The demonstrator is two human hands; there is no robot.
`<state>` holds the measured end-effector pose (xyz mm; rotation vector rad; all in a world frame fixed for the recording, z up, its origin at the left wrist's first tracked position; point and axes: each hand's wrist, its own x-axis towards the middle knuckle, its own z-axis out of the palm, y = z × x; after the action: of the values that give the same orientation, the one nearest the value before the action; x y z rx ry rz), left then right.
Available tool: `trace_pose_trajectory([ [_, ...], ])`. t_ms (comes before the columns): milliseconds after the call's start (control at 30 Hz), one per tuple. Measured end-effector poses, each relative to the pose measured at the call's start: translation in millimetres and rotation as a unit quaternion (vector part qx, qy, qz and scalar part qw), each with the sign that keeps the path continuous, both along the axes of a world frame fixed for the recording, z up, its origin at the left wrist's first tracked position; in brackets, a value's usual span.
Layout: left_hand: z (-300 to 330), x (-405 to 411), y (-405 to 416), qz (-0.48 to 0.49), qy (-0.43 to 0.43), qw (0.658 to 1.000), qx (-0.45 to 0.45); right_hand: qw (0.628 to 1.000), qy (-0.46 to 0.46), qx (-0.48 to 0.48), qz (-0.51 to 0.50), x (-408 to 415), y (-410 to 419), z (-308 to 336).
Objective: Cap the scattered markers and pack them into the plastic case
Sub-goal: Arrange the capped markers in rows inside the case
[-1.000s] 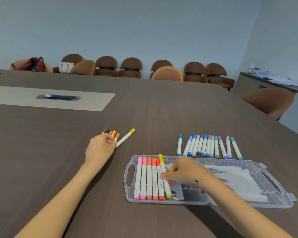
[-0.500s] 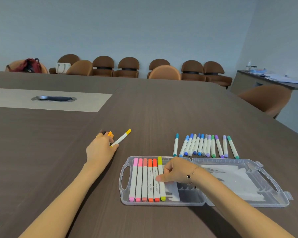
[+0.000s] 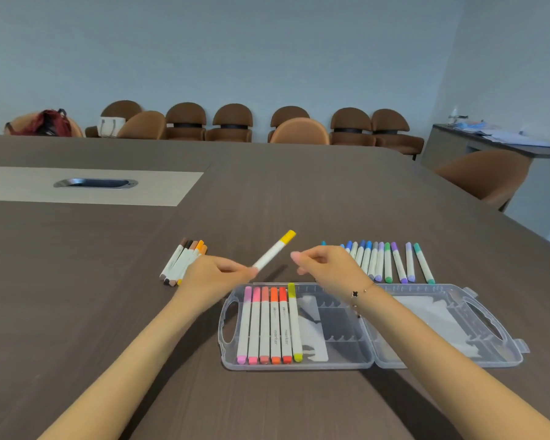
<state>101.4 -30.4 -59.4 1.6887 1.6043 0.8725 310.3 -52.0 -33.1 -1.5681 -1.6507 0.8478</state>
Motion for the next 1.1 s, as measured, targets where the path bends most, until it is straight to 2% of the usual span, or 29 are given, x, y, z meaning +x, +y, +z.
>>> trace_pose_trajectory([
  [67, 4, 9, -13, -0.034, 0.006, 0.999, 0.008, 0.998, 0.060, -0.017, 0.003, -7, 0, 5],
  [200, 4, 18, -21, -0.075, -0.003, 0.997, 0.008, 0.996, 0.078, -0.051, -0.016, -14, -2, -1],
  [333, -5, 19, -21, -0.136, 0.023, 0.990, 0.031, 0.989, 0.120, -0.071, -0.042, -7, -1, -2],
  [400, -10, 18, -18, -0.138, 0.083, 0.983, 0.090, 0.990, 0.108, -0.068, -0.056, 1, 1, -1],
  [467, -17, 17, -16, -0.181, 0.162, 0.958, 0.154, 0.989, 0.107, -0.083, -0.060, 9, 2, -1],
  [567, -27, 23, -20, -0.286, 0.217, 0.926, 0.116, 0.986, 0.111, -0.104, -0.072, 22, 1, -2],
  [633, -31, 26, -22, -0.298, 0.253, 0.914, 0.108, 0.986, 0.099, -0.110, -0.076, 28, 0, -4],
  [733, -29, 28, -22, -0.289, 0.299, 0.897, 0.154, 0.987, 0.067, -0.133, -0.060, 33, -3, -7],
  [867, -24, 29, -19, -0.294, 0.341, 0.882, 0.142, 0.984, -0.033, -0.172, 0.014, 31, -7, -9],
  [1000, -23, 29, -22, -0.293, 0.322, 0.891, 0.129, 0.970, -0.082, -0.219, 0.065, 30, -8, -7],
  [1100, -23, 23, -23, -0.311, 0.275, 0.903, 0.105, 0.967, -0.087, -0.230, 0.072, 35, -9, -6],
])
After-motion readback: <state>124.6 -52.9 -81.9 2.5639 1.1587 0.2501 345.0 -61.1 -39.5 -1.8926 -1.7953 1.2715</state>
